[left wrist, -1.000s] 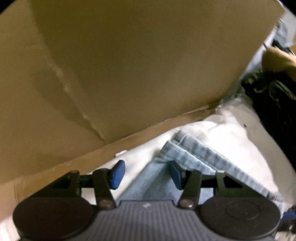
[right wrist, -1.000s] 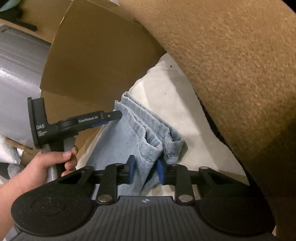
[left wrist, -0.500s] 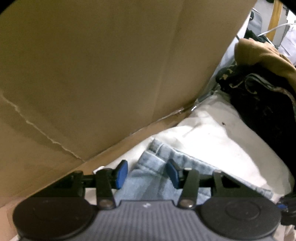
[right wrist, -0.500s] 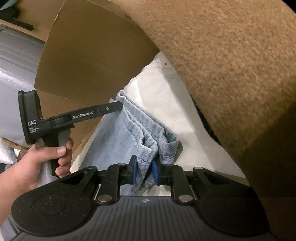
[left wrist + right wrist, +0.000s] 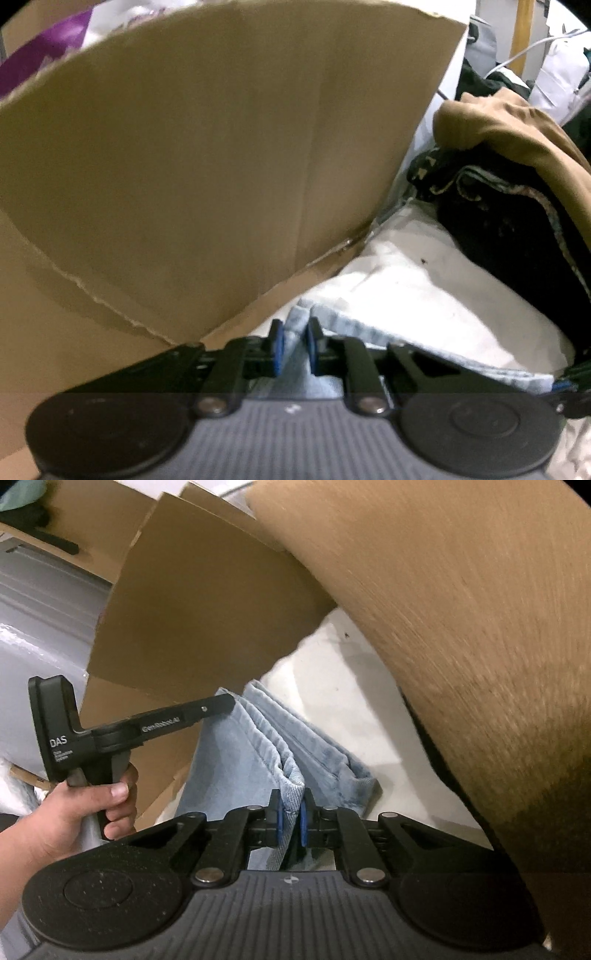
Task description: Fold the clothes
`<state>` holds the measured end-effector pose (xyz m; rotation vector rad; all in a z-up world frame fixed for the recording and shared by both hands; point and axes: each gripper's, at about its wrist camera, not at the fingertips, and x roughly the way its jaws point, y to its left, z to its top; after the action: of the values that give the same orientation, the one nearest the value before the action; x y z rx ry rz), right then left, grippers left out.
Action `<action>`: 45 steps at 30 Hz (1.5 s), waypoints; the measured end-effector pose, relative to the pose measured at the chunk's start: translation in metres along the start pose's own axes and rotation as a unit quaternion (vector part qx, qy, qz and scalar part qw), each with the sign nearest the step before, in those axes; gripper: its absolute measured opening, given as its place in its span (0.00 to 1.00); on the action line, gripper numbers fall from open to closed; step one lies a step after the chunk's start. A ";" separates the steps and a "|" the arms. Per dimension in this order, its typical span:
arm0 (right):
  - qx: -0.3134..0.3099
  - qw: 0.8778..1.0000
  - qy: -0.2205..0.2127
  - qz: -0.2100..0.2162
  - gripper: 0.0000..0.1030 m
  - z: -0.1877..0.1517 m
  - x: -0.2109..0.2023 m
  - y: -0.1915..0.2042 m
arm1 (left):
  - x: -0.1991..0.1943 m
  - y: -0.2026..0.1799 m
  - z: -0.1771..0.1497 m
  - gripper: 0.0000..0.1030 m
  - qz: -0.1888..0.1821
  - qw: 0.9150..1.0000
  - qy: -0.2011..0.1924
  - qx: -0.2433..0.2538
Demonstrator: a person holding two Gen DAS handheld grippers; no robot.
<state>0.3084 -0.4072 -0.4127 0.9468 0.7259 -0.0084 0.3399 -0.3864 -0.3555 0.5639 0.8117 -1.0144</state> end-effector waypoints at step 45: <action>-0.129 0.989 -0.031 -0.070 0.20 0.005 -0.040 0.035 | -0.106 0.090 -0.081 0.37 0.100 0.979 0.042 -0.171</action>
<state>0.2912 -0.4012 -0.3623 0.6445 0.7152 -0.0649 0.3636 -0.2330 -0.3137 0.3850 0.9599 -0.6516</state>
